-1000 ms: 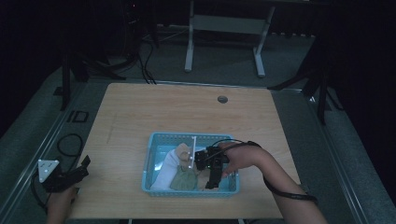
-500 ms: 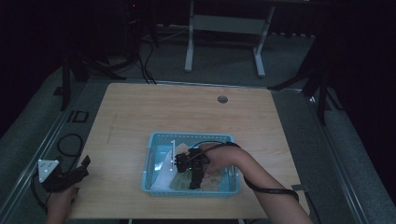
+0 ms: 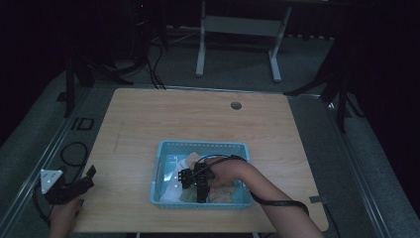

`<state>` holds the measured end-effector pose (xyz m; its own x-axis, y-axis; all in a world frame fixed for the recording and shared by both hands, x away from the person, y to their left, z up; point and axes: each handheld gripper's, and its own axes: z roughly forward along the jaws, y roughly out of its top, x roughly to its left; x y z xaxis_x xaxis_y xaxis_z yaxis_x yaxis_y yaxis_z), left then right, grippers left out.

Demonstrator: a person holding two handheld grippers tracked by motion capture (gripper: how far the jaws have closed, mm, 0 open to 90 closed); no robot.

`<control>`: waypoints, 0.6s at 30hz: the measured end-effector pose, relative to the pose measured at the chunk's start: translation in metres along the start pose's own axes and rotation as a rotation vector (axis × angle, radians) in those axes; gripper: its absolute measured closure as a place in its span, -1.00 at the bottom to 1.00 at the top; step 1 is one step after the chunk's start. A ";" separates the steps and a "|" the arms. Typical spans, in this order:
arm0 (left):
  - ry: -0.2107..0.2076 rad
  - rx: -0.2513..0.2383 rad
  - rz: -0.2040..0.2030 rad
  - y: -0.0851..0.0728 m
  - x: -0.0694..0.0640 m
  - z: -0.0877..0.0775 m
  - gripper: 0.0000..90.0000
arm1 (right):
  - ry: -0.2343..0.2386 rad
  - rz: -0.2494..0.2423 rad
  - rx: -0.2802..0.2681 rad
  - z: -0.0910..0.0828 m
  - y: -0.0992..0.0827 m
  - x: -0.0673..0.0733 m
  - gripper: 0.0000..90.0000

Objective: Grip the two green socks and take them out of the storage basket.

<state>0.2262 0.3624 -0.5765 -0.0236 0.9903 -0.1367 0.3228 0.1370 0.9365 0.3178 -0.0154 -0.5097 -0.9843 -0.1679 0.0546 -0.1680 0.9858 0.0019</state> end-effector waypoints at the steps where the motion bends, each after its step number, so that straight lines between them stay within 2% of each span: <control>1: 0.001 0.000 0.000 0.000 0.000 0.000 -0.98 | -0.006 0.004 0.003 0.001 0.000 0.000 -0.29; 3: 0.002 0.003 0.000 0.000 0.000 0.000 -0.98 | -0.036 0.002 0.007 0.001 0.001 0.001 0.05; 4: 0.003 0.003 0.000 0.000 0.000 0.000 -0.98 | -0.047 0.008 0.006 0.000 0.001 0.001 0.29; 8: 0.002 0.003 0.000 0.000 0.000 0.000 -0.98 | -0.046 0.008 0.010 -0.006 0.000 0.001 0.75; 10: 0.001 0.003 0.000 0.000 0.000 0.000 -0.98 | -0.042 -0.002 0.007 -0.011 0.000 0.001 0.82; 18: 0.002 0.004 -0.002 0.000 0.000 0.000 -0.98 | -0.088 -0.024 -0.014 -0.035 -0.002 0.004 0.85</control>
<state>0.2264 0.3626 -0.5765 -0.0263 0.9902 -0.1375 0.3264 0.1385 0.9350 0.3161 -0.0176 -0.4742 -0.9811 -0.1906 -0.0332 -0.1912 0.9814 0.0158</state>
